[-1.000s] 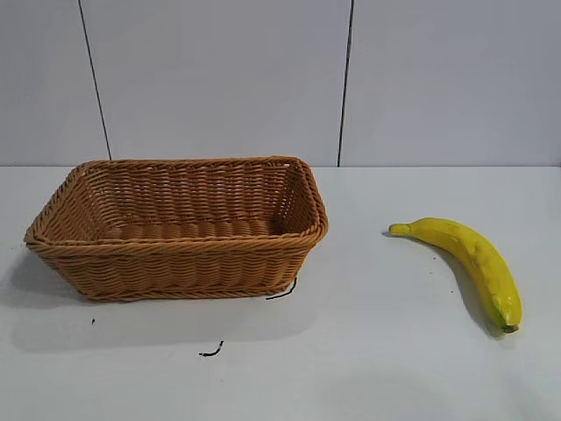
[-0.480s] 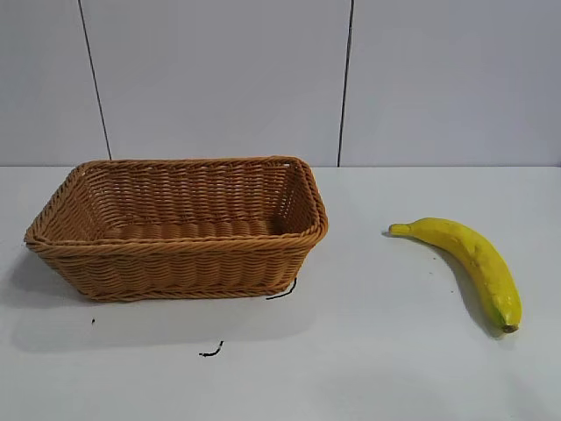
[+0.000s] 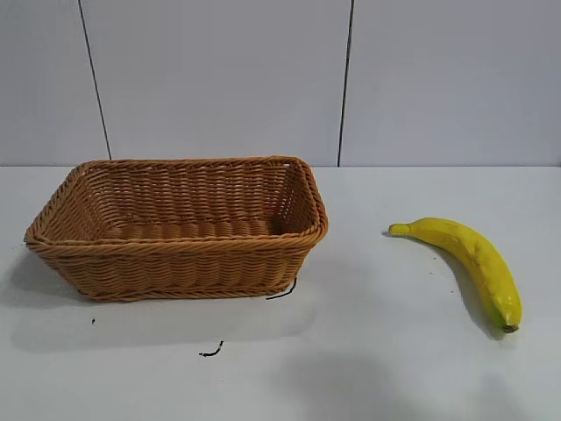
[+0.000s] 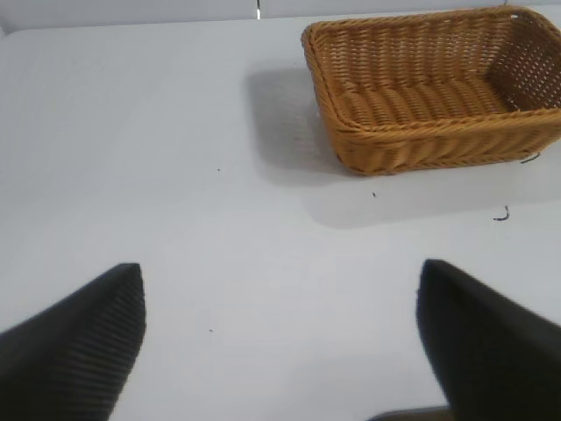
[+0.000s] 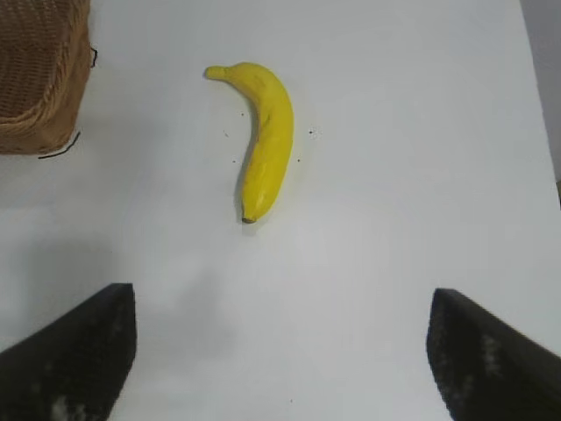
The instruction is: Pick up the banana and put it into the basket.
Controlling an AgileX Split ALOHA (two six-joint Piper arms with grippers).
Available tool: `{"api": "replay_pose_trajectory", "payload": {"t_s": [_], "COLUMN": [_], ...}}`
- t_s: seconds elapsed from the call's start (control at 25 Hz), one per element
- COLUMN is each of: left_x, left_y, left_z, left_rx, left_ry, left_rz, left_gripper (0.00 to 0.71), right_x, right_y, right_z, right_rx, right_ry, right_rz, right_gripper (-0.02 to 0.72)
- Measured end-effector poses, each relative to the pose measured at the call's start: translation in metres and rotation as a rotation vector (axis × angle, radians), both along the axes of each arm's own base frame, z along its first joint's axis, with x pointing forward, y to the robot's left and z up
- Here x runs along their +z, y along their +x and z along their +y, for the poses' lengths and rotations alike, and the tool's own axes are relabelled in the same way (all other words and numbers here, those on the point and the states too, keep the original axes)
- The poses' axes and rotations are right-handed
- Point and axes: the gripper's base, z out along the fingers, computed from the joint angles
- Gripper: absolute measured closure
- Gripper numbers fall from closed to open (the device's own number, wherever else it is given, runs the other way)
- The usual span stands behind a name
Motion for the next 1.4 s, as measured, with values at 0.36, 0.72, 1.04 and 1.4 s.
{"api": "replay_pose_trajectory", "payload": {"t_s": [0.36,0.72,1.04,1.4], "left_x": [0.000,0.000,0.000,0.000], "left_y": [0.000,0.000,0.000,0.000], "left_z": [0.000,0.000,0.000,0.000], "left_rx": [0.000,0.000,0.000,0.000], "left_ry": [0.000,0.000,0.000,0.000], "left_rz": [0.000,0.000,0.000,0.000], "left_gripper": [0.076,0.076,0.076,0.076], "right_x": [-0.008,-0.048,-0.110,-0.180], "right_y": [0.122,0.214,0.263,0.283], "right_z": [0.003,0.006,0.009,0.010], "right_rx": [0.013,0.046,0.065,0.065], "right_ry": [-0.016,-0.033,-0.016,-0.015], "right_rz": [0.263,0.412,0.543,0.647], "right_gripper": [0.087,0.087,0.087,0.087]}}
